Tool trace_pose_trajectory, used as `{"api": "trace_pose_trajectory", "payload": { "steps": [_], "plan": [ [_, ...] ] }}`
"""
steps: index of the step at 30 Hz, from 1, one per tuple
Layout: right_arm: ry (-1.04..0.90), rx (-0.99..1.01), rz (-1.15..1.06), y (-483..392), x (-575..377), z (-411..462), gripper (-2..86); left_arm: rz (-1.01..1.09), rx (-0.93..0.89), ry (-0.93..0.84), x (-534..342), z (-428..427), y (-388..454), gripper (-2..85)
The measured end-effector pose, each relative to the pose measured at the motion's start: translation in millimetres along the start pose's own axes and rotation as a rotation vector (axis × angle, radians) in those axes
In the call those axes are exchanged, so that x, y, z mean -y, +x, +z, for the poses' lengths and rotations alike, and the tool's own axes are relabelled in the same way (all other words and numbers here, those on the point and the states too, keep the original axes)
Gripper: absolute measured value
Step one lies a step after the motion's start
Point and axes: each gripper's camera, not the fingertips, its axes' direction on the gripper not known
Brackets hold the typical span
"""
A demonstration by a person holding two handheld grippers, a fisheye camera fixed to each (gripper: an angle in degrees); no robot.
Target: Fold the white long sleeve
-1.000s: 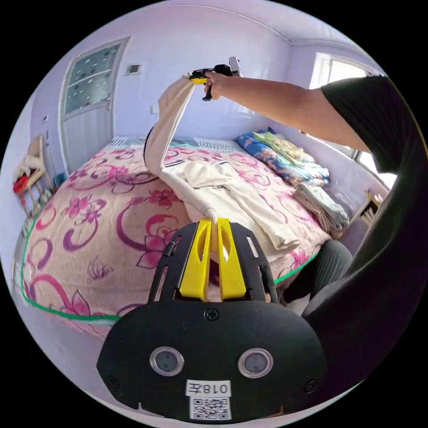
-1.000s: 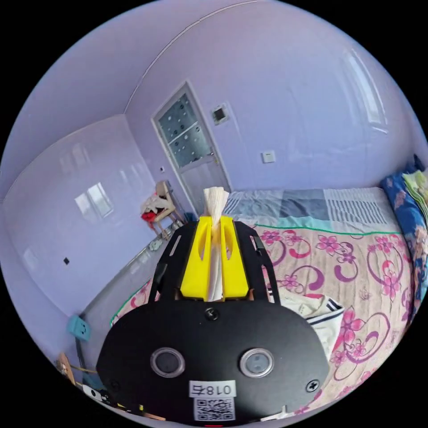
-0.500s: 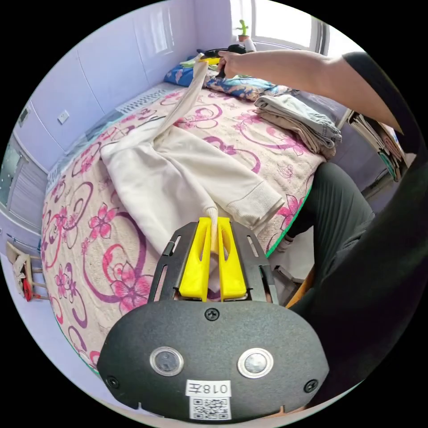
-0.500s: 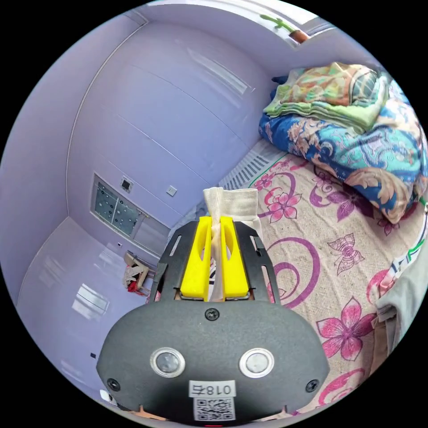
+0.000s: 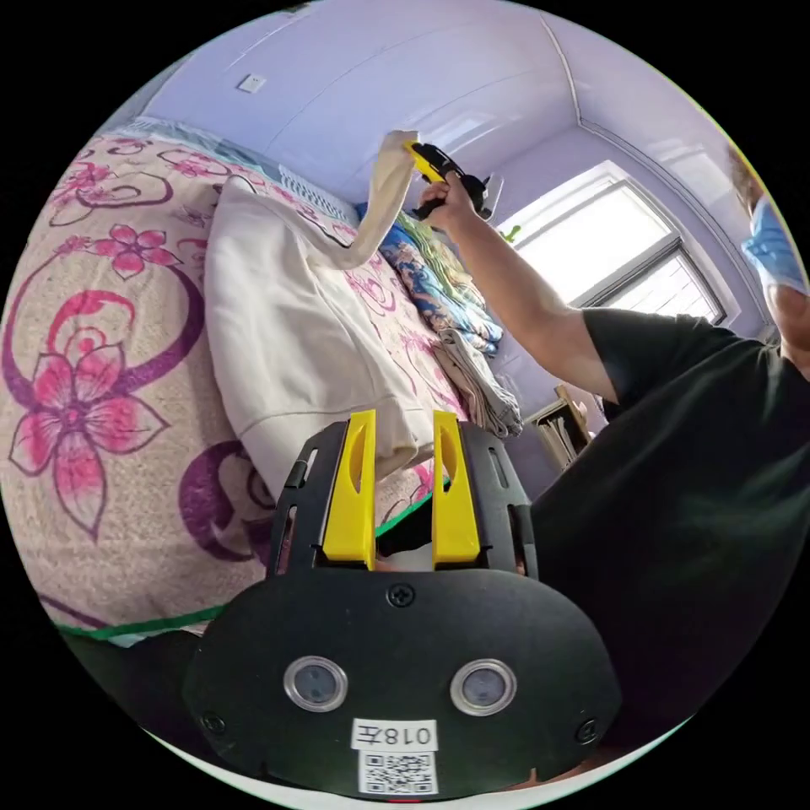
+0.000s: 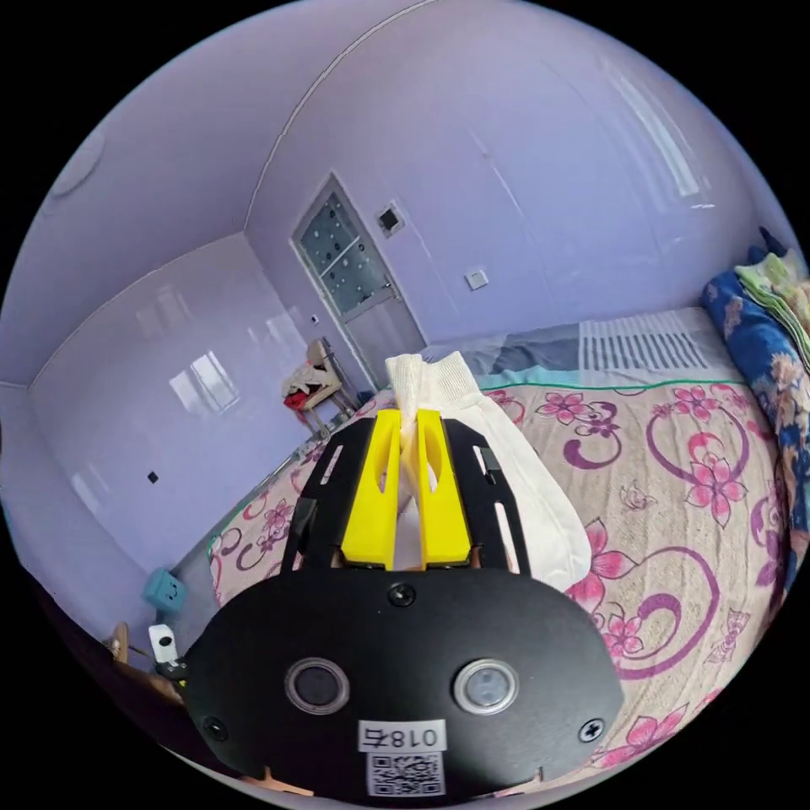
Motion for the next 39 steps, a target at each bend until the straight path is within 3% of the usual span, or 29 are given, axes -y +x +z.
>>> {"api": "trace_pose_trajectory", "payload": {
  "steps": [2, 6, 10, 13, 17, 19, 22, 24, 26, 32, 39],
  "plan": [
    [-0.060, -0.043, -0.069, -35, -7, 42, 3.2, -0.020, 0.015, 0.040, -8, -17, -7, 9.9],
    [-0.319, -0.377, -0.299, -96, -63, 162, 4.0, -0.031, 0.078, 0.087, -21, -40, -20, 9.1],
    [-0.505, -0.537, -0.469, -115, -125, 231, 5.2, -0.036, 0.096, 0.111, -27, -48, -29, 8.7],
    [-0.566, -0.520, -0.533, -119, -143, 243, 10.3, -0.027, 0.105, 0.113, -27, -47, -33, 8.7],
    [-0.534, -0.318, -0.538, -120, -130, 198, 12.8, -0.016, 0.111, 0.131, -22, -44, -36, 8.7],
    [-0.386, -0.247, -0.494, -110, -123, 154, 11.2, -0.007, 0.121, 0.139, -15, -41, -37, 8.7],
    [-0.185, -0.203, -0.201, -37, -118, 88, 7.2, -0.003, 0.137, 0.131, -5, -31, -40, 8.5],
    [-0.318, -0.154, 0.058, 44, -131, 82, 6.8, -0.010, 0.160, 0.115, 1, -21, -43, 8.4],
    [-0.523, -0.149, 0.138, 88, -153, 93, 6.9, -0.021, 0.191, 0.079, 8, -9, -49, 8.4],
    [-0.376, 0.041, 0.182, 112, -167, 2, 8.6, -0.046, 0.269, 0.079, 27, -13, -60, 9.2],
    [-0.566, 0.275, 0.413, 138, -292, -80, 11.8, -0.205, 0.008, -0.070, 35, 10, -130, 13.4]
  ]
}}
